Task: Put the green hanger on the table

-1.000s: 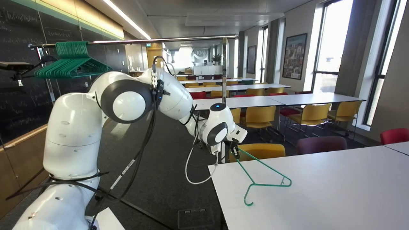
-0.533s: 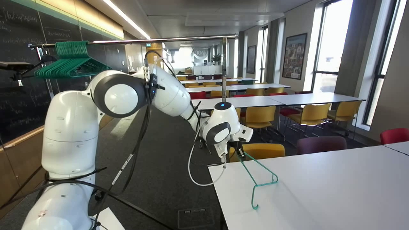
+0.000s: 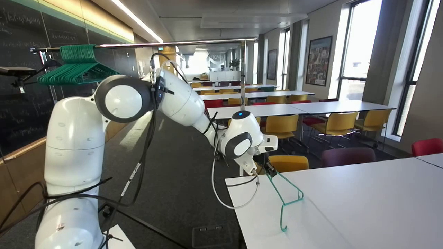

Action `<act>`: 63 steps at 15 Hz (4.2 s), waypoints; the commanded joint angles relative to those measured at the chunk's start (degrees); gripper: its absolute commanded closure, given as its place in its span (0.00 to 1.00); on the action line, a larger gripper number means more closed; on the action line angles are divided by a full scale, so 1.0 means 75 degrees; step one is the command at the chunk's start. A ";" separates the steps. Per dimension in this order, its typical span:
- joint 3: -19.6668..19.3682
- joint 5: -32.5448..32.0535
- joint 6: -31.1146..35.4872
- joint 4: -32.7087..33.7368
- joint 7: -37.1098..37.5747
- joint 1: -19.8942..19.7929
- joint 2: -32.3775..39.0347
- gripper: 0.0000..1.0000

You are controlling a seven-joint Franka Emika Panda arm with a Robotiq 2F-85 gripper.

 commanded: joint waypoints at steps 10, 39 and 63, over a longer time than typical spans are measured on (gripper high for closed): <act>0.0459 0.1302 0.0118 -0.0154 -0.1767 -0.0005 -0.0016 1.00; -0.1426 -0.0791 -0.1297 0.1255 0.0410 0.1686 0.2891 1.00; -0.0459 0.1042 -0.0039 -0.0541 0.0331 0.1205 -0.0065 0.00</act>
